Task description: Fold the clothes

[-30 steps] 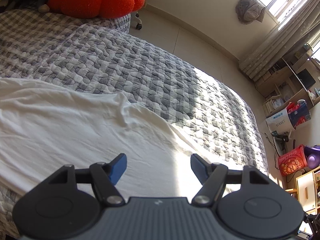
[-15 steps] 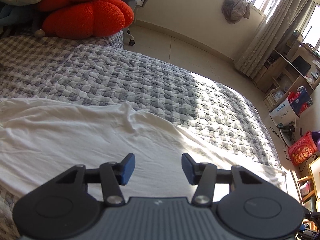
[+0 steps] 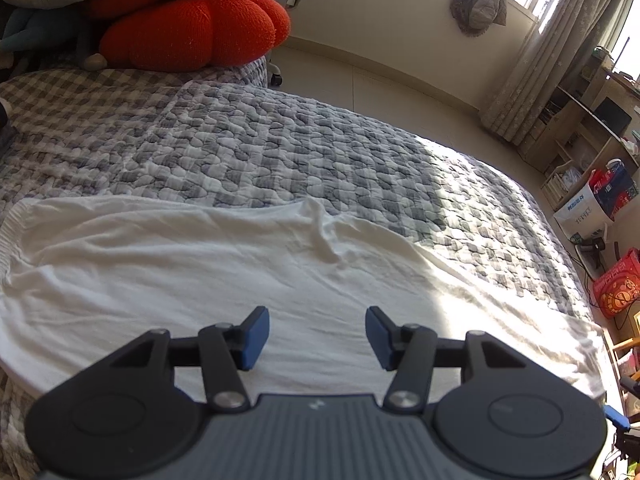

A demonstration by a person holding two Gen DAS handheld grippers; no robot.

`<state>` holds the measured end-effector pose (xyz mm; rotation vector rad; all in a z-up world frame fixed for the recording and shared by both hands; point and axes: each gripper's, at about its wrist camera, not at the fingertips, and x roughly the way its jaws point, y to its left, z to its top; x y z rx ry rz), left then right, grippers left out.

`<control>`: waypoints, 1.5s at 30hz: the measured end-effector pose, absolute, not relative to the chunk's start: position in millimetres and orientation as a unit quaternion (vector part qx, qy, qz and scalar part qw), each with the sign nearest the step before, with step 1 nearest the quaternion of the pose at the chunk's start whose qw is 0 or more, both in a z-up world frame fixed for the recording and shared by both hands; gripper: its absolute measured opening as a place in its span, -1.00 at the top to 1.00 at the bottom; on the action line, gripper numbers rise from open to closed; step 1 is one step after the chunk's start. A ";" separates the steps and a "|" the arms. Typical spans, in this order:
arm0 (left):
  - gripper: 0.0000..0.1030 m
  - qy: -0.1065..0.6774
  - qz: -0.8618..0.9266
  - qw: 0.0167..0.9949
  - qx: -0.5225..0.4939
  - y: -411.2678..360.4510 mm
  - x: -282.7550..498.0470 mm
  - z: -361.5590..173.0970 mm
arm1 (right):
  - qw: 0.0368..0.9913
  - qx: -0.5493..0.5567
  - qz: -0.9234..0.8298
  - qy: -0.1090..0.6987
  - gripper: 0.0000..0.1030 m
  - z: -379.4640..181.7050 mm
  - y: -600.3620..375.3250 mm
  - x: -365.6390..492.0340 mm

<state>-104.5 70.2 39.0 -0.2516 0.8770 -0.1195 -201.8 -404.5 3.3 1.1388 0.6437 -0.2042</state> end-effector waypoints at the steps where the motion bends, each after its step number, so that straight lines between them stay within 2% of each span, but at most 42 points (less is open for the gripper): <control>1: -0.06 0.424 -0.060 0.895 -0.121 70.4 -104.5 38.2 | 0.788 0.533 -0.101 0.291 -0.08 2.5 -405.0 -202.0; 9: -0.09 0.430 -0.067 0.892 -0.126 76.1 -103.8 34.2 | 0.791 0.532 -0.160 0.256 -0.10 -10.4 -393.8 -201.5; 11: -0.09 0.429 -0.070 0.892 -0.127 76.6 -105.0 35.0 | 0.791 0.536 -0.168 0.243 -0.16 -12.5 -390.4 -202.0; 18: -0.12 0.426 -0.066 0.894 -0.125 82.9 -106.2 35.0 | 0.754 0.604 -0.197 0.166 -0.16 -40.6 -383.1 -217.3; 22: -0.22 0.424 -0.068 0.892 -0.142 92.8 -103.4 36.3 | 0.723 0.653 -0.198 0.111 -0.16 -54.6 -385.2 -232.8; 33: -0.24 0.419 -0.068 0.895 -0.134 91.2 -103.0 37.8 | 0.731 0.640 -0.203 0.122 -0.14 -51.2 -385.7 -221.7; 34: -0.24 0.420 -0.067 0.895 -0.135 90.8 -102.9 37.4 | 0.734 0.636 -0.203 0.126 -0.12 -50.5 -385.0 -219.4; 36: -0.25 0.420 -0.068 0.894 -0.137 91.1 -102.6 37.6 | 0.746 0.618 -0.212 0.127 0.12 -45.5 -382.4 -218.6; 37: -0.25 0.420 -0.067 0.895 -0.138 91.6 -102.3 38.0 | 0.751 0.611 -0.215 0.127 0.31 -43.3 -381.5 -219.9; 38: -0.26 0.419 -0.067 0.895 -0.138 92.1 -102.1 38.4 | 0.754 0.607 -0.218 0.126 0.61 -41.5 -381.0 -220.1; 39: -0.27 0.418 -0.067 0.895 -0.139 92.6 -101.8 38.8 | 0.757 0.602 -0.220 0.126 0.72 -39.7 -380.6 -220.3; 41: -0.28 0.418 -0.066 0.895 -0.141 93.7 -101.2 39.5 | 0.767 0.590 -0.222 0.121 0.83 -35.1 -378.7 -219.6; 45: -0.28 0.418 -0.066 0.891 -0.162 103.9 -99.7 42.9 | 0.808 0.536 -0.223 0.099 0.84 -12.1 -366.3 -218.2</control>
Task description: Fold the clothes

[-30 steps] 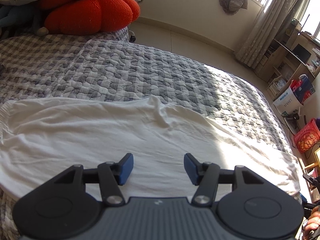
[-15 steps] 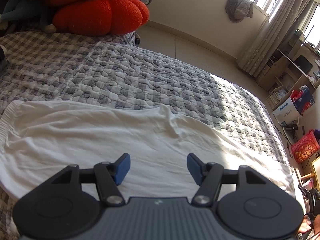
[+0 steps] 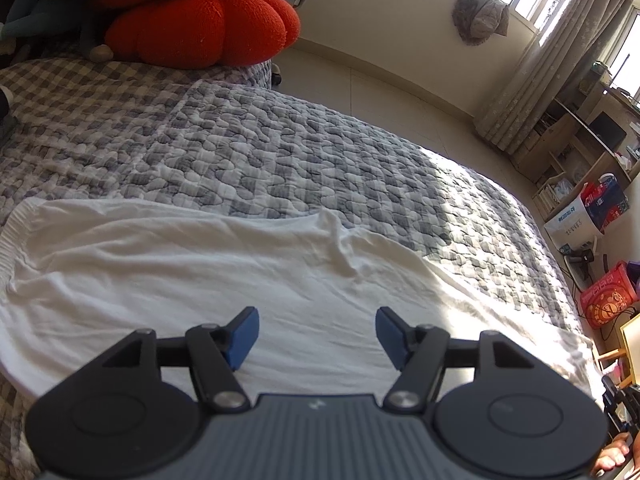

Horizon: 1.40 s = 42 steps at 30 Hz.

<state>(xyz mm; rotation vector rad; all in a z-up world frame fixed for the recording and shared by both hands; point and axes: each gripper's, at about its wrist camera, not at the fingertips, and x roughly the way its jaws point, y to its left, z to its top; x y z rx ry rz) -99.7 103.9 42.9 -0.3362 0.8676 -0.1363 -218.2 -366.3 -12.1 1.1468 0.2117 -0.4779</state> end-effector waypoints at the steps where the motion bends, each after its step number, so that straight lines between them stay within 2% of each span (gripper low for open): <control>1: -0.29 0.414 -0.062 0.892 -0.171 109.4 -99.6 45.0 | 0.823 0.515 -0.220 0.093 0.84 -3.3 -360.5 -216.1; 8: -0.31 0.399 -0.041 0.884 -0.241 153.1 -95.2 55.5 | 0.909 0.383 -0.150 0.071 0.85 44.2 -305.6 -196.9; 14: -0.31 0.349 0.001 0.869 -0.351 231.6 -101.9 74.6 | 0.926 0.363 -0.081 0.069 0.85 55.6 -251.0 -177.6; 19: -0.32 0.306 0.067 0.851 -0.422 305.9 -121.6 78.4 | 0.942 0.325 0.026 0.075 0.85 69.9 -157.6 -153.4; 24: -0.32 0.271 0.140 0.814 -0.495 362.9 -141.6 66.2 | 0.940 0.287 0.147 0.108 0.85 59.9 -24.8 -129.0; 30: -0.32 0.276 0.124 0.812 -0.500 367.5 -137.4 62.8 | 0.926 0.182 0.241 0.225 0.89 1.5 119.1 -124.1; 42: -0.33 0.299 0.078 0.834 -0.457 343.1 -126.8 66.1 | 0.925 0.145 0.275 0.221 0.89 -2.2 118.8 -148.1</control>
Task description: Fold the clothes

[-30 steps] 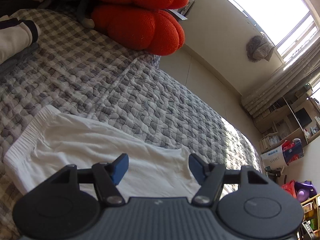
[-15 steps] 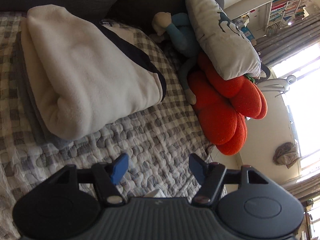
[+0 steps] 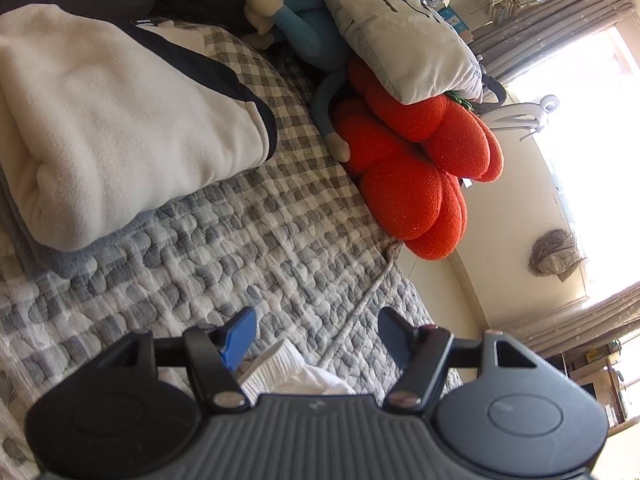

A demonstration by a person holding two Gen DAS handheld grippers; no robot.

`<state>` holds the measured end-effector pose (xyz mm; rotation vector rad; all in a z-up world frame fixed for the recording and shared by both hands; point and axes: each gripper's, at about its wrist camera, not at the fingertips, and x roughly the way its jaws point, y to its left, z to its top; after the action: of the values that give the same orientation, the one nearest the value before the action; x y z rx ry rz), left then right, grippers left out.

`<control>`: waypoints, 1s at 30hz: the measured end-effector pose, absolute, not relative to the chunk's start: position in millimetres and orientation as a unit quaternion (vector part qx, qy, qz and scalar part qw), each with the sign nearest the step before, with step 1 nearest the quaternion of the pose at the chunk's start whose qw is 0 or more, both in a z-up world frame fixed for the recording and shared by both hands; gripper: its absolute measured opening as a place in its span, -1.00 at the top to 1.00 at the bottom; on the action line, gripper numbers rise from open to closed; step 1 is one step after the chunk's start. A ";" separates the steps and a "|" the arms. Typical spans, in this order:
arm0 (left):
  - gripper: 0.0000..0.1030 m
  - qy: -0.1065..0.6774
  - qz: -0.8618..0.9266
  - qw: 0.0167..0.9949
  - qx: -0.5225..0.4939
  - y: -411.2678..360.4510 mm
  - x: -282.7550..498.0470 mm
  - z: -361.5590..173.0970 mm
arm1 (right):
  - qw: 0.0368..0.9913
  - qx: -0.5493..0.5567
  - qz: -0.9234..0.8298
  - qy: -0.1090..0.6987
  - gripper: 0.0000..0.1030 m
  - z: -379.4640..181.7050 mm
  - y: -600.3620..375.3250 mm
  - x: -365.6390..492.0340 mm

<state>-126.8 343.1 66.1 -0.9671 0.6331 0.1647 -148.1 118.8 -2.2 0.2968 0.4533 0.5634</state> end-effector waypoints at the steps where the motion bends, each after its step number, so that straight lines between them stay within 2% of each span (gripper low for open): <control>1: -0.33 0.300 0.073 0.835 -0.455 341.2 -125.9 66.4 | 0.924 0.143 0.283 0.212 0.89 0.9 121.4 -151.3; 5: -0.33 0.300 0.078 0.838 -0.450 341.9 -127.0 65.2 | 0.921 0.134 0.309 0.198 0.89 8.1 131.7 -160.4; 8: -0.33 0.306 0.096 0.839 -0.439 342.6 -126.8 61.7 | 0.911 0.081 0.317 0.250 0.89 -7.7 148.4 -156.3; 15: -0.33 0.317 0.085 0.833 -0.446 340.2 -122.1 56.3 | 0.902 0.073 0.342 0.254 0.89 -6.5 145.5 -158.5; 19: -0.33 0.315 0.085 0.836 -0.442 339.2 -121.5 57.3 | 0.887 0.041 0.360 0.285 0.85 -9.7 143.7 -153.5; 21: -0.33 0.319 0.087 0.832 -0.445 340.5 -121.3 55.2 | 0.875 0.040 0.378 0.299 0.73 0.7 133.4 -148.3; 22: -0.33 0.319 0.089 0.830 -0.448 341.4 -121.9 54.6 | 0.874 0.045 0.381 0.298 0.52 8.0 125.6 -144.9; 23: -0.33 0.319 0.091 0.829 -0.450 342.0 -122.3 54.2 | 0.874 0.052 0.384 0.293 0.08 16.4 118.0 -138.6; 25: -0.33 0.318 0.092 0.831 -0.448 341.6 -122.2 54.8 | 0.874 0.067 0.390 0.283 -0.20 33.2 102.6 -125.8; 27: -0.33 0.318 0.090 0.832 -0.446 340.4 -121.5 55.2 | 0.859 0.090 0.409 0.294 -0.20 42.7 90.0 -107.4; 30: -0.33 0.319 0.088 0.830 -0.448 338.9 -120.6 55.1 | 0.856 0.062 0.411 0.306 -0.20 47.0 91.9 -79.0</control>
<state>-120.6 338.9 55.1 -0.9503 0.6772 0.1859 -79.0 91.9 47.0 0.1309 0.6437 0.8633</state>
